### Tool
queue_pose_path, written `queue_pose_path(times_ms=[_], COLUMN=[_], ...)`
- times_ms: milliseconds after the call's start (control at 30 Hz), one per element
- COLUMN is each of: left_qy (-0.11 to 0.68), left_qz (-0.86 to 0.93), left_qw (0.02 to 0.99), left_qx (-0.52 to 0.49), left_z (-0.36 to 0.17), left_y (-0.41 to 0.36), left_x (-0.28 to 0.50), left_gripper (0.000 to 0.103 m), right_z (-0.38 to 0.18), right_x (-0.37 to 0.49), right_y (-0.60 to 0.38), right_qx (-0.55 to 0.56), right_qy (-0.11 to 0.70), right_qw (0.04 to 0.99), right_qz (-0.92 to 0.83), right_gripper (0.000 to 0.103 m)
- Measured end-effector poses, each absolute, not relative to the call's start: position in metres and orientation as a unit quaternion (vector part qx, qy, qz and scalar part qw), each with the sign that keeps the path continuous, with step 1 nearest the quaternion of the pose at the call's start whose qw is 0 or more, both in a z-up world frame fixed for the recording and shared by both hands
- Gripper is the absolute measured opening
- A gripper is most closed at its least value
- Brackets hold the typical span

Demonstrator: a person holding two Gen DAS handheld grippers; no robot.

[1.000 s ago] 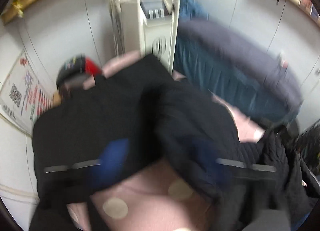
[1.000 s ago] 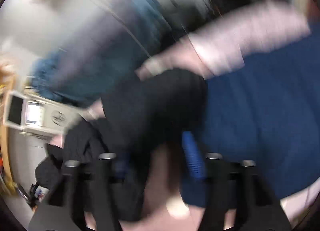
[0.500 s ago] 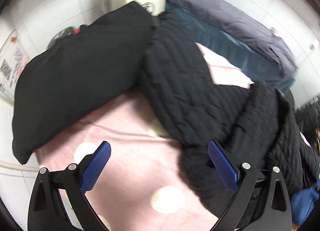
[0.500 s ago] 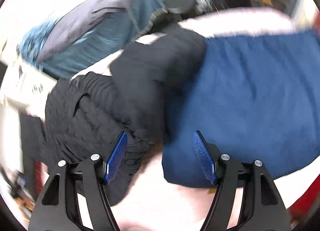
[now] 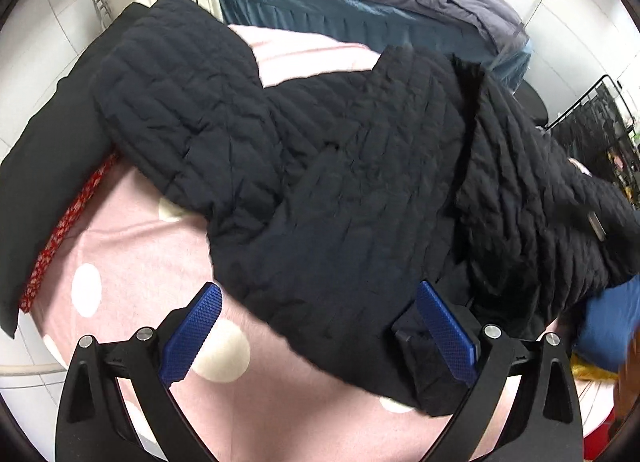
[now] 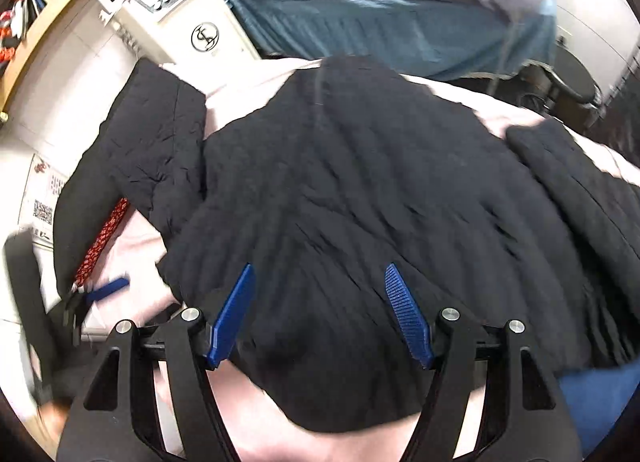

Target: Fold large clothes

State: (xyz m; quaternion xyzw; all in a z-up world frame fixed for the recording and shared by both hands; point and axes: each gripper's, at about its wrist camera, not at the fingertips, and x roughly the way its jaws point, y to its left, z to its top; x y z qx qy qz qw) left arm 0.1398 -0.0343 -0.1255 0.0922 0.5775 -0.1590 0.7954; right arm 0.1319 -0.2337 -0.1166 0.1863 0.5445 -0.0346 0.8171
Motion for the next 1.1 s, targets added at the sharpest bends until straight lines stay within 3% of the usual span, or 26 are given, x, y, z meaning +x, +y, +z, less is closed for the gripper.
queue_pose_path(times_ms=[233,267,300,367,433,600,767,1033,1100], left_qy=[0.595,0.599,0.602,0.605,0.603,0.581,0.542,0.527,0.521], left_qz=[-0.103,-0.096,-0.09,-0.081,-0.078,-0.124,-0.169,-0.133,-0.119], left_qw=[0.789,0.788,0.786,0.786,0.789,0.8,0.809,0.814,0.814], left_qx=[0.114,0.11,0.106,0.095,0.085,0.09,0.149,0.207,0.226], left_z=[-0.139,-0.139,-0.14,-0.14,-0.138,-0.123,-0.108,-0.135,-0.147], left_y=[0.02,0.029,0.035,0.046,0.05,0.016,-0.071,-0.198,-0.217], left_x=[0.128,0.127,0.126,0.126,0.127,0.143,0.176,0.202,0.203], left_gripper=[0.096,0.096,0.096,0.096,0.096,0.096,0.097,0.096,0.092], right_z=[-0.163,-0.17,-0.178,-0.179,-0.166,-0.114,-0.078,-0.068,-0.066], right_x=[0.194,0.198,0.198,0.182,0.158,0.081,0.01,0.001,0.008], right_y=[-0.234,-0.234,-0.233,-0.242,-0.253,-0.286,-0.327,-0.317,-0.314], right_qx=[0.205,0.188,0.156,0.179,0.185,0.166,0.185,0.207,0.2], right_qy=[0.576,0.586,0.597,0.581,0.558,0.498,0.466,0.452,0.452], right_qw=[0.783,0.778,0.773,0.782,0.797,0.835,0.842,0.848,0.85], right_qz=[-0.111,-0.122,-0.147,-0.135,-0.142,-0.164,-0.198,-0.187,-0.181], right_gripper=[0.067,0.054,0.033,0.014,0.007,0.005,0.005,0.005,0.005])
